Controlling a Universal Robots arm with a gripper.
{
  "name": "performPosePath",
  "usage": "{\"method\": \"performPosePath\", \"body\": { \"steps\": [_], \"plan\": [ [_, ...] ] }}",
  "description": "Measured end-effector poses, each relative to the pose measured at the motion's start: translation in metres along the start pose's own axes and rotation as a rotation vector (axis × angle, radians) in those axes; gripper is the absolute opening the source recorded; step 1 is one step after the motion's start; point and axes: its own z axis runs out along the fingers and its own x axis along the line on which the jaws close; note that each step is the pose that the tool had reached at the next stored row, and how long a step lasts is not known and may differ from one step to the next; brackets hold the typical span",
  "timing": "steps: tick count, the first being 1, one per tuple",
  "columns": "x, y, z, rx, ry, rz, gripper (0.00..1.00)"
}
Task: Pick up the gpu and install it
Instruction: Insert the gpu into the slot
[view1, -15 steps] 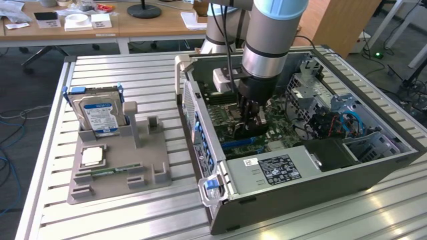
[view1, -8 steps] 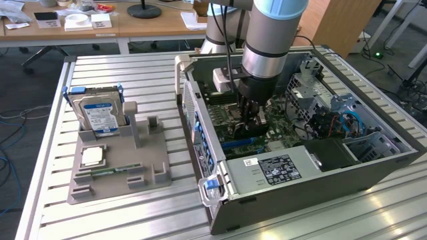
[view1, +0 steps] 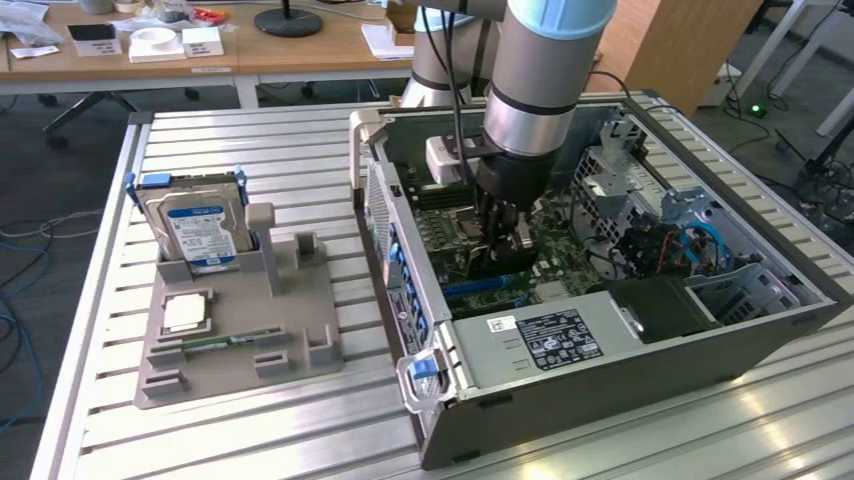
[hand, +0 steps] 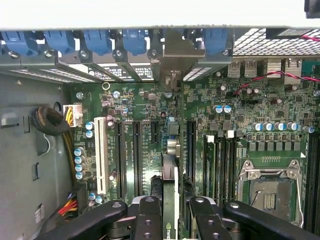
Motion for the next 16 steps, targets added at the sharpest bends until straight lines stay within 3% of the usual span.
{"method": "performPosePath", "body": {
  "steps": [16],
  "plan": [
    [0.0001,-0.0001,0.0043,-0.0021,0.0000,-0.001,0.26]
  ]
}}
